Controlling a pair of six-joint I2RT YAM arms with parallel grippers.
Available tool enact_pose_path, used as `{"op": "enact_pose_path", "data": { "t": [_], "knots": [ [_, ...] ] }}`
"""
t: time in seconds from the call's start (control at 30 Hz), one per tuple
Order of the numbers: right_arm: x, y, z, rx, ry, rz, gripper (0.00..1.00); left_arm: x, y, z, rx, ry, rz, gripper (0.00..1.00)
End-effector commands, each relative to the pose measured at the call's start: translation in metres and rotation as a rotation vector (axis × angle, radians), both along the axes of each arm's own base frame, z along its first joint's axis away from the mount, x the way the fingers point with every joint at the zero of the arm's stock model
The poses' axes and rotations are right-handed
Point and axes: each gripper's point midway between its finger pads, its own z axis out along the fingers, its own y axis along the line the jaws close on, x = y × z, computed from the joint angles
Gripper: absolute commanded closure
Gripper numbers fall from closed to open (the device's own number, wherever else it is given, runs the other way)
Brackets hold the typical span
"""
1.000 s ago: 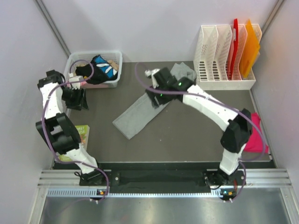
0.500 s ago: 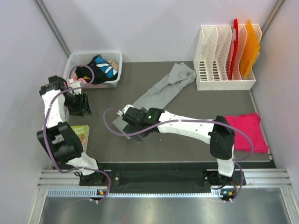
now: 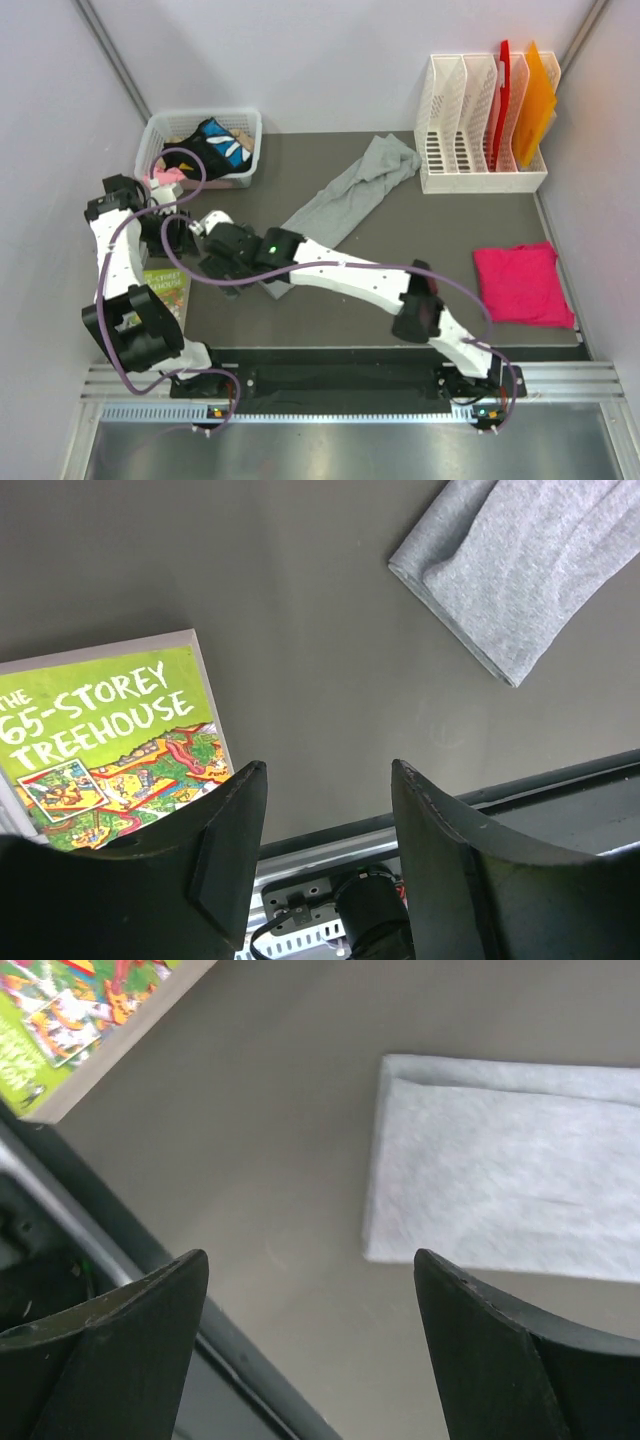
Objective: Fold and stack the t-shirts
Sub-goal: Rotate the tshirt 45 degrees
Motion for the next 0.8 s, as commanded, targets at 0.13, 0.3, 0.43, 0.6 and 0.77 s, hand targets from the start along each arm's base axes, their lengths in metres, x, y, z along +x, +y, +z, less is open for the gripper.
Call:
{"op": "enact_pose_path", "data": {
  "t": [0.13,0.3,0.43,0.6,0.77],
  "knots": [
    [-0.01,-0.014,-0.087,-0.177,0.06,-0.123,0.16,0.011,0.02,-0.001,-0.034,-0.056,0.023,0.42],
    [-0.006,-0.027,-0.105,-0.23,0.053,-0.147,0.16,0.016,0.041,-0.005,-0.124,-0.004,0.073,0.42],
    [0.013,-0.033,-0.097,-0.223,0.024,-0.185,0.16,0.018,0.042,-0.01,-0.133,-0.006,0.056,0.42],
    [0.025,-0.03,-0.098,-0.209,0.017,-0.189,0.17,0.016,0.041,-0.013,-0.134,-0.005,0.035,0.42],
    [0.035,-0.017,-0.105,-0.192,0.019,-0.177,0.2,0.009,0.04,-0.022,-0.132,0.028,0.006,0.42]
  ]
}}
